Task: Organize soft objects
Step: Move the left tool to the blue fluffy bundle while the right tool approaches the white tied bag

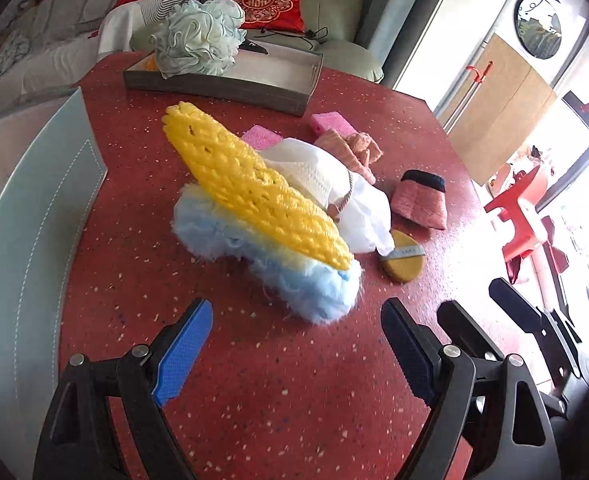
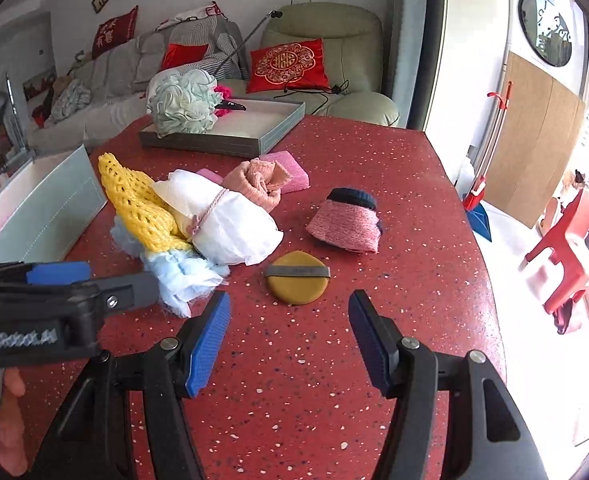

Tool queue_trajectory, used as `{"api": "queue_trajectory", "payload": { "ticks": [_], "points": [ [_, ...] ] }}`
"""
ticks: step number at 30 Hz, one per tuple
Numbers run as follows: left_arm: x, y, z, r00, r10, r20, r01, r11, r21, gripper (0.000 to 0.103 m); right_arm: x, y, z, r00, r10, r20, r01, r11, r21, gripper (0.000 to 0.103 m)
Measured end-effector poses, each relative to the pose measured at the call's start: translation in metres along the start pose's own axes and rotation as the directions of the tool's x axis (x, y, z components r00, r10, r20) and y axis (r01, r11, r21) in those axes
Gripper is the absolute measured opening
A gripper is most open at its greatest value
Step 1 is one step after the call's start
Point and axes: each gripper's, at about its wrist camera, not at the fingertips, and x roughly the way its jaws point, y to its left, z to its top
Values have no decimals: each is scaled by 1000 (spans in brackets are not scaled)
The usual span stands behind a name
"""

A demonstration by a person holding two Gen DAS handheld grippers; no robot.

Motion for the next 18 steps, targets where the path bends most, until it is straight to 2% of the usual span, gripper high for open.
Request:
{"api": "queue_trajectory", "payload": {
  "ticks": [3,6,7,10,15,16,17,18],
  "points": [
    [24,-3,7,999,37,-15,-37,999,-26,86,3,-4,-2,1000,-9,0,9,999,-44,65],
    [43,8,12,997,68,-43,-72,992,-107,86,15,4,5,999,38,0,-38,990,-138,66],
    [46,13,13,995,83,-47,-89,987,-134,85,20,12,9,999,43,5,-41,980,-194,65],
    [50,28,13,992,107,-59,-116,976,-182,69,41,38,23,998,62,13,-53,936,-347,65],
    [47,42,18,993,82,-82,-95,979,-178,69,81,78,39,993,114,-39,-119,872,-475,65],
    [48,43,19,991,103,-84,-116,980,-164,68,88,84,40,993,106,-50,-117,865,-488,63],
    [49,45,21,990,115,-87,-127,980,-153,58,94,85,41,991,120,-65,-137,869,-476,57],
    [48,45,21,991,109,-84,-119,984,-135,47,98,84,41,985,147,-95,-174,878,-446,36]
  ]
}}
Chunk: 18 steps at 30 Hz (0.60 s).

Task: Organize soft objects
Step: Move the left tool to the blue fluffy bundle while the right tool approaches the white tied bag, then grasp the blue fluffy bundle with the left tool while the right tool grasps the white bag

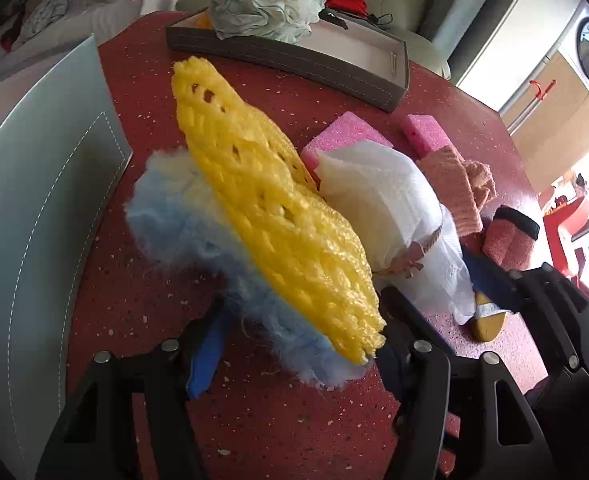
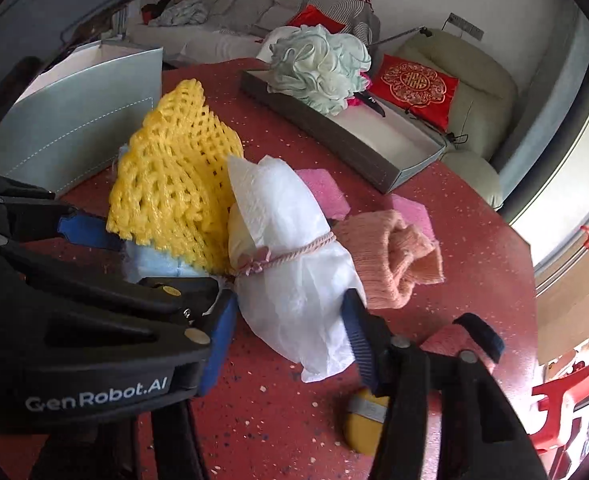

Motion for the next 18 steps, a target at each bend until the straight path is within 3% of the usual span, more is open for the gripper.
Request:
{"api": "queue_trajectory", "payload": {
  "ticks": [1,2,4,6,9,13,18],
  "points": [
    [-1,0,-1,1000,-5,-1,5,1000,29,29,0,-1,-1,1000,20,-10,-20,999,40,29],
    [-2,-2,-3,1000,4,-6,-4,998,70,18,-5,-2,-4,999,54,-7,-53,996,78,26],
    [-6,2,-13,1000,-12,-24,15,994,112,17,-23,2,-16,996,91,15,-92,985,143,20],
    [-16,6,-29,1000,-20,-23,23,988,153,17,-44,9,-38,999,42,7,-43,974,225,20],
    [-36,13,-68,999,-38,-34,44,978,205,17,-81,20,-82,1000,1,-27,10,918,397,20],
    [-59,8,-132,999,-41,-32,49,937,346,17,-119,44,-123,998,-19,-63,49,843,536,20],
    [-77,-4,-163,991,-99,-86,126,889,440,17,-124,75,-124,988,-96,-119,140,878,457,27]
  ]
}}
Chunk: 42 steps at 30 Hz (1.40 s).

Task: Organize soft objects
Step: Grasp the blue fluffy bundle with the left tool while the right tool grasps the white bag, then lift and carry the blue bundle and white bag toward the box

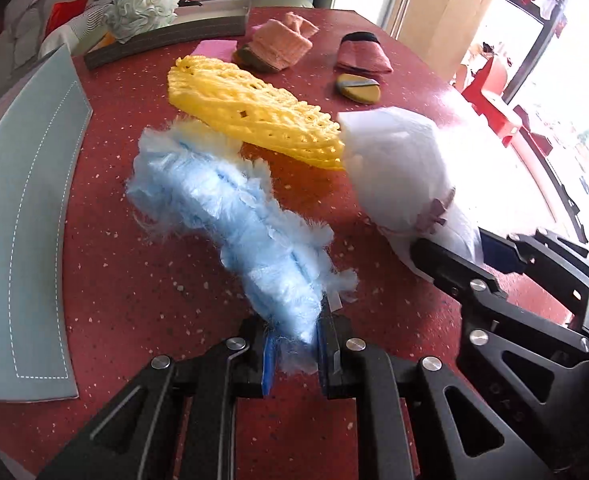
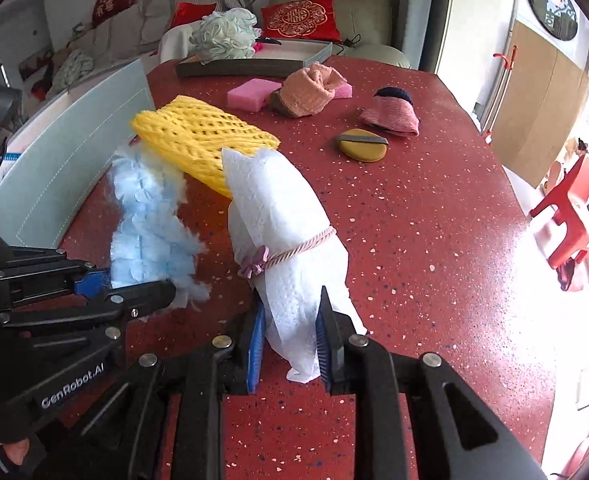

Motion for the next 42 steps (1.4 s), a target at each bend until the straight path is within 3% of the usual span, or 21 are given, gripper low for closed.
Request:
{"api": "queue_trajectory", "payload": {
  "ticks": [3,5,7,8,10,14,15,16,17,18,19,23,26,32,36,38,42],
  "points": [
    [-6,-1,-3,1000,15,-5,-15,1000,18,30,-3,3,2,1000,16,10,-16,999,-43,47],
    [-10,7,-2,1000,19,-8,-19,1000,-9,61,-8,2,7,999,7,35,-4,995,-95,54],
    [-21,24,0,1000,23,14,-22,997,-72,75,-13,-2,15,998,-1,67,10,990,-139,66],
    [-24,34,7,999,3,38,1,994,-106,76,-16,-3,19,997,4,74,9,986,-165,71],
    [-34,45,13,996,-35,82,48,986,-162,76,-18,-5,28,996,13,87,7,976,-219,77],
    [-15,56,32,999,-37,34,44,974,-224,76,2,3,43,999,42,33,-31,957,-287,76],
    [-2,57,37,1000,-27,-7,24,966,-257,76,11,4,43,996,82,-22,-85,956,-279,63],
    [9,60,39,997,-51,-50,34,953,-302,75,17,2,44,987,146,-64,-157,960,-233,42],
    [10,61,39,998,-63,-28,51,943,-328,53,17,0,42,985,161,-62,-170,968,-183,42],
    [10,59,39,996,-87,-25,74,944,-323,41,15,-1,39,988,147,-52,-153,976,-155,40],
    [10,55,38,997,-69,-39,55,954,-296,26,12,-2,34,990,132,-46,-137,983,-125,39],
    [10,28,22,999,-14,-39,8,989,-146,26,3,-8,2,995,97,-27,-96,994,47,38],
    [5,13,8,999,-5,-34,2,997,-75,25,-9,-2,-18,996,82,-24,-78,989,124,38],
    [-10,10,-17,1000,-9,-25,8,999,-35,25,-23,16,-33,999,15,-35,-12,996,93,41],
    [-16,18,-21,999,-22,-42,21,999,-25,25,-16,15,-25,994,74,-76,-70,996,61,46],
    [-18,20,-23,999,-17,-51,17,1000,-5,25,-13,10,-25,992,99,-73,-94,993,77,43],
    [-24,29,-34,999,-10,-31,9,1000,-13,25,-23,11,-40,994,87,-62,-80,990,119,41]
  ]
}}
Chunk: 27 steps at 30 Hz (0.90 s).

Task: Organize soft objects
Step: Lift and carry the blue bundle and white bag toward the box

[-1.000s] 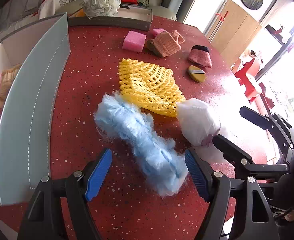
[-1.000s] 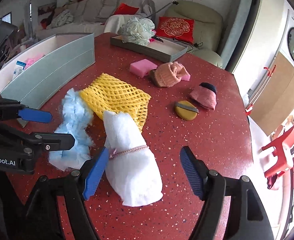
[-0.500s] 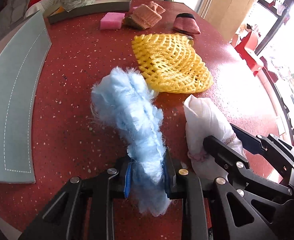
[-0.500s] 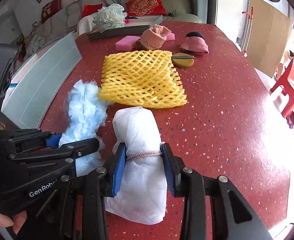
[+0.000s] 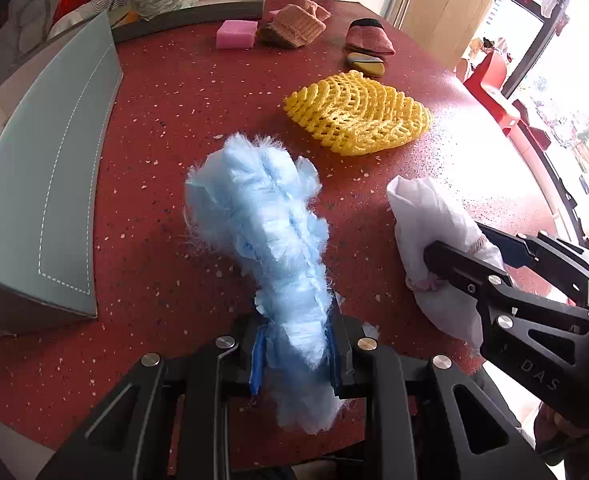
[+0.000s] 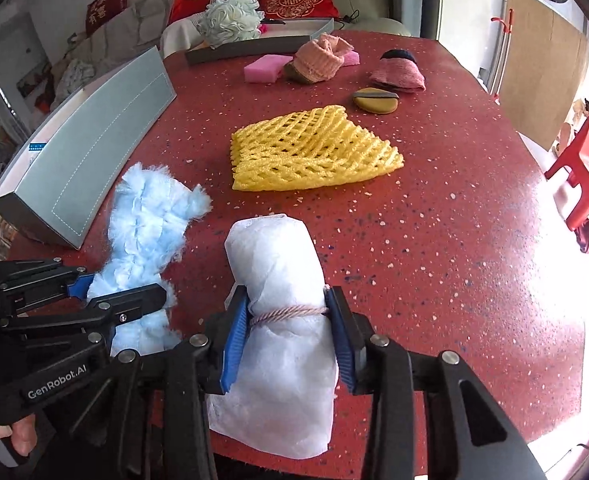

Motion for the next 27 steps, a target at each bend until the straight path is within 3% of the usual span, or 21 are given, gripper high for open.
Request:
{"api": "queue_trajectory", "payload": {
  "ticks": [5,8,27],
  "points": [
    [-6,-4,-17,999,31,39,-31,999,12,25,-12,16,-21,998,-54,23,53,998,13,41],
    [-4,1,-15,999,10,39,-10,1000,-24,25,-12,18,-20,997,-73,24,73,997,10,41],
    [-6,-4,-26,992,28,120,-29,1000,6,25,-14,18,-29,993,-84,78,80,995,56,41]
  ]
}}
